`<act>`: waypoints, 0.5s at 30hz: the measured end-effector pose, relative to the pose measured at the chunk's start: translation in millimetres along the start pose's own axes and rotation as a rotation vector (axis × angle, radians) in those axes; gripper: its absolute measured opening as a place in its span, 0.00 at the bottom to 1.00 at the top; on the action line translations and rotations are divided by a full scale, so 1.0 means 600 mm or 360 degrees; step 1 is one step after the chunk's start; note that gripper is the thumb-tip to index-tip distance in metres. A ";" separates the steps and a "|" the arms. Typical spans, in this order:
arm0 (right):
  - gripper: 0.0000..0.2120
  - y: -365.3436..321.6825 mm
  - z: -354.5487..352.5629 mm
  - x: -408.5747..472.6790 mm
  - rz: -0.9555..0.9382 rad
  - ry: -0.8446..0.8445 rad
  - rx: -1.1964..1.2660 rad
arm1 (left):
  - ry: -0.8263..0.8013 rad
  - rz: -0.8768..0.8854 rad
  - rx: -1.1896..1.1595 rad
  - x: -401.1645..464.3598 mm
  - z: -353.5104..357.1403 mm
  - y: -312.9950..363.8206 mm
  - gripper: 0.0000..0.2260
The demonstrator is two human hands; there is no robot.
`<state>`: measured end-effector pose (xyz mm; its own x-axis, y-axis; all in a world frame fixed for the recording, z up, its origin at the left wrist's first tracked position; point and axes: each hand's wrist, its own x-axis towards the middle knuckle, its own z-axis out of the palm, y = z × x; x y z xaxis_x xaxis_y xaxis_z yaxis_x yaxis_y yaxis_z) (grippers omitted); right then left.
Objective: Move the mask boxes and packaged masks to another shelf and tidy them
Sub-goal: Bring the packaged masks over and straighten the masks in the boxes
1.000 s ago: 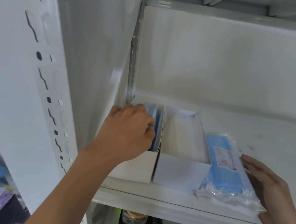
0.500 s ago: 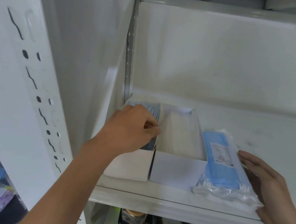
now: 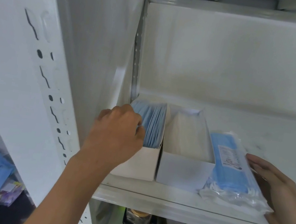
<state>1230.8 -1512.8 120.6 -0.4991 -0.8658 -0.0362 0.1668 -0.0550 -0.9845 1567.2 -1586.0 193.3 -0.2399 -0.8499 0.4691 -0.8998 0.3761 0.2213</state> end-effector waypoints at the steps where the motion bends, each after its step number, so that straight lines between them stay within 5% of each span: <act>1: 0.12 0.000 0.001 0.000 0.0003 -0.0001 0.0003 | 0.0037 0.0053 -0.0031 0.001 0.004 0.003 0.10; 5: 0.12 -0.002 0.001 -0.003 0.0013 0.0012 -0.0005 | -0.0119 0.0245 -0.0415 0.002 0.002 0.021 0.12; 15: 0.12 -0.005 0.005 -0.008 0.0037 0.0074 -0.0061 | -0.0150 0.0214 -0.0164 -0.002 0.018 0.008 0.15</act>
<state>1235.1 -1510.2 123.9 -0.5348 -0.8424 -0.0665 0.1467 -0.0150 -0.9891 1559.1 -1587.1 184.8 -0.3927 -0.8185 0.4193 -0.8165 0.5201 0.2505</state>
